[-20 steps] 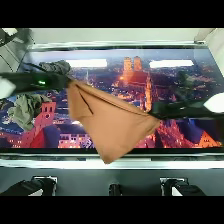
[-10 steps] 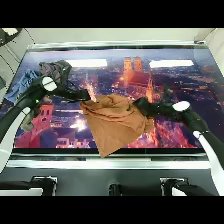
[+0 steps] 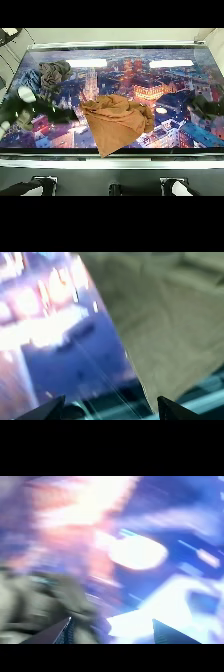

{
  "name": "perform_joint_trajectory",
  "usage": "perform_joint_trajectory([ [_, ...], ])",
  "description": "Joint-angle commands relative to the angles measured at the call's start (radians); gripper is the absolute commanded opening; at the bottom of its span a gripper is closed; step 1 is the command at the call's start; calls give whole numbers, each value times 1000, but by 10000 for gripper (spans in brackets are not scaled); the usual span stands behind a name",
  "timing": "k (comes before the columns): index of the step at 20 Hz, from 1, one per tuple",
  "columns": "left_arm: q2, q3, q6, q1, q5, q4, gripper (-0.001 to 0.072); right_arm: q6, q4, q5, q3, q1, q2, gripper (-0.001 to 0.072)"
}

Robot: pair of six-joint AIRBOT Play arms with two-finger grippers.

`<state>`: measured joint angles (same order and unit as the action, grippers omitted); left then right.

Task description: Fold the shirts.

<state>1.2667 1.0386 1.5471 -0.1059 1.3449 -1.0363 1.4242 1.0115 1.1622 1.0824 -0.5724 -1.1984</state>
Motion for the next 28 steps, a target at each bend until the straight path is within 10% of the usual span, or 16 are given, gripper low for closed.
perform_joint_trajectory([
  [1, -145, -415, 0, -80, -202, 250, 710, 79, 118, 73, -104, -73, 6, 555],
  [3, -141, -538, 0, -173, -328, 344, 614, 71, 104, 73, -152, -47, 6, 557],
  [13, 36, -507, -3, -474, -688, 660, 593, 35, 100, 35, -174, 172, -3, 607],
  [18, 86, -461, -10, -497, -735, 660, 31, 4, 66, 24, -174, 331, -108, 645],
  [28, 46, -454, -68, -483, -725, 660, 31, 36, -21, -117, -174, 470, -315, 524],
])
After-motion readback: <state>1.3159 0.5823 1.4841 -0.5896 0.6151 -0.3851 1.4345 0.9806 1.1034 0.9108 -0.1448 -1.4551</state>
